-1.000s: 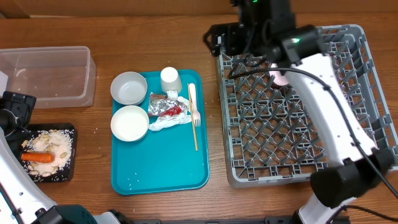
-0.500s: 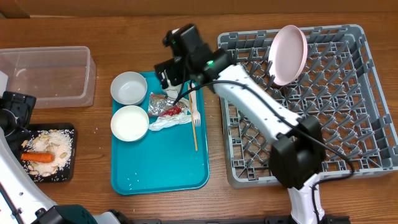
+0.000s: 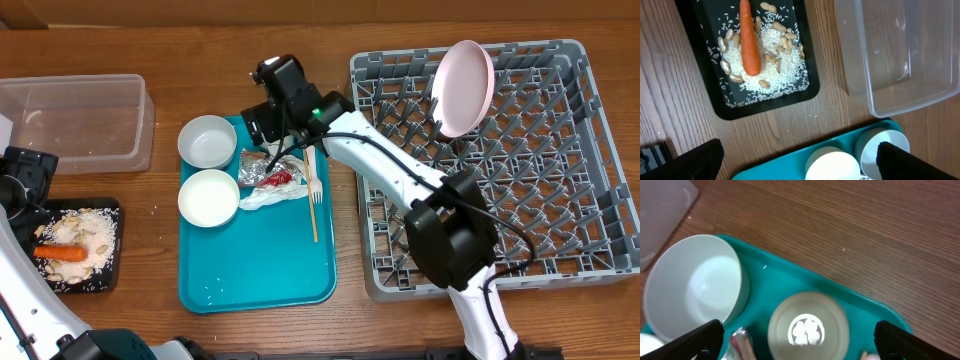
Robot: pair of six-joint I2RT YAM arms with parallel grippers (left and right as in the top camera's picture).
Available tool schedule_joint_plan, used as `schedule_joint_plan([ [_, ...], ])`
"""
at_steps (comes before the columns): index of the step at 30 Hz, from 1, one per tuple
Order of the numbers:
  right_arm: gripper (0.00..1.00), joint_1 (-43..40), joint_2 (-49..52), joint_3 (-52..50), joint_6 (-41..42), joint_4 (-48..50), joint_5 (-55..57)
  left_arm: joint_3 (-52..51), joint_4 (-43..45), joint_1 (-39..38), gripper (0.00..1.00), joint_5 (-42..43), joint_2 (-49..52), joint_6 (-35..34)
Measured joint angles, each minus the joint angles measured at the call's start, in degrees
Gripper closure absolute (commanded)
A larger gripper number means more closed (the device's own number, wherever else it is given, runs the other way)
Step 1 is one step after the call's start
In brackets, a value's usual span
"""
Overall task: Sort waste into correct bins and load items into the dishwasher rack
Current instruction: 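Reach the right gripper left to the white cup on the teal tray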
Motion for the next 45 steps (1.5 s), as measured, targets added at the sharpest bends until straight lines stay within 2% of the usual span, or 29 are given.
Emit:
schedule_joint_plan([
  [22, 0.00, 0.00, 4.00, -0.04, 0.11, 2.97, 0.63, 0.00, 0.00, 0.00, 0.00, 0.00, 0.00, 0.00],
  [24, 0.05, 0.00, 4.17, -0.04, 0.13, 2.97, 0.68, 0.00, 0.00, 0.00, 0.00, 0.00, 0.00, 0.00],
  [28, 0.20, 0.00, 4.48, -0.04, 0.07, 3.06, 0.83, 0.00, 0.00, 0.00, 0.00, -0.02, 0.00, 0.00],
  [40, 0.41, 0.00, 4.48, 0.04, 0.22, 2.91, 1.55, 0.00, 0.00, 0.00, 0.00, 0.00, 0.00, 0.00],
  [45, 0.54, 0.00, 4.48, 1.81, 0.59, -0.50, 1.62, 0.00, 0.00, 0.00, 0.00, 0.00, 0.00, 0.00],
])
